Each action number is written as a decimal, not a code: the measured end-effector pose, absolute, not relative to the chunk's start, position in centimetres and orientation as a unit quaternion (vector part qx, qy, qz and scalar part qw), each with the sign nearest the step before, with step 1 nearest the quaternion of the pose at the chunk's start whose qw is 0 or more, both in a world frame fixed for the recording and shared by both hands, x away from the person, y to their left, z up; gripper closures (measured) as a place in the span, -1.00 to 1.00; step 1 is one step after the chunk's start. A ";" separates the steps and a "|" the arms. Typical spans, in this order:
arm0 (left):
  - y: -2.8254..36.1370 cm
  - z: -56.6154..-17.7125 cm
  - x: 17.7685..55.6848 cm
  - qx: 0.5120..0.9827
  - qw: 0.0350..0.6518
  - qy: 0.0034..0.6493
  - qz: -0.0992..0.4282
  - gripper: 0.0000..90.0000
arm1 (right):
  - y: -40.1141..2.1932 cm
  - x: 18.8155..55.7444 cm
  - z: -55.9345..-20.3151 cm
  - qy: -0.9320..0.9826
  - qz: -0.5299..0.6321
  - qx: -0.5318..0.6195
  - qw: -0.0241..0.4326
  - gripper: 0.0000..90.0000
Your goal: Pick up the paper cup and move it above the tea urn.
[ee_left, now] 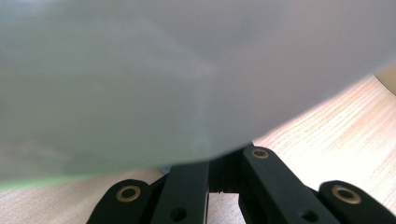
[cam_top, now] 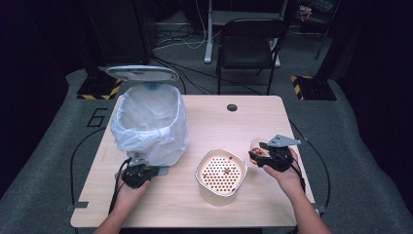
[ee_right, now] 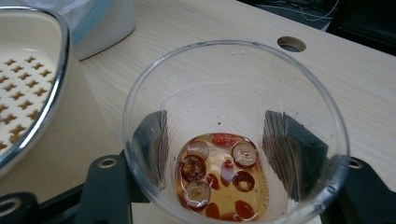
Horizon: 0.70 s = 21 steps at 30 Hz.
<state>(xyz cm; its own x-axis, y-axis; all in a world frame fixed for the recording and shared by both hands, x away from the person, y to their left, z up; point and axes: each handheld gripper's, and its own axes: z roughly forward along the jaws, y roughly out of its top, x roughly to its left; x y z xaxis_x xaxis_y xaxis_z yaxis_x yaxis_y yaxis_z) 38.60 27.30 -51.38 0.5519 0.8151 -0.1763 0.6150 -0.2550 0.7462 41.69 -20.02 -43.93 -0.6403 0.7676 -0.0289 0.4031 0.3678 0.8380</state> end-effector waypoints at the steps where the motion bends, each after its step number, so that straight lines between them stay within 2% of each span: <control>1: 27.3 -51.4 38.6 0.783 0.405 0.457 0.124 1.00 | -20.0 41.7 -43.7 0.800 0.427 0.364 0.213 -0.10; 21: 27.3 -51.4 38.6 0.782 0.406 0.457 0.123 1.00 | -18.6 41.0 -38.9 0.835 0.405 0.286 0.239 -0.04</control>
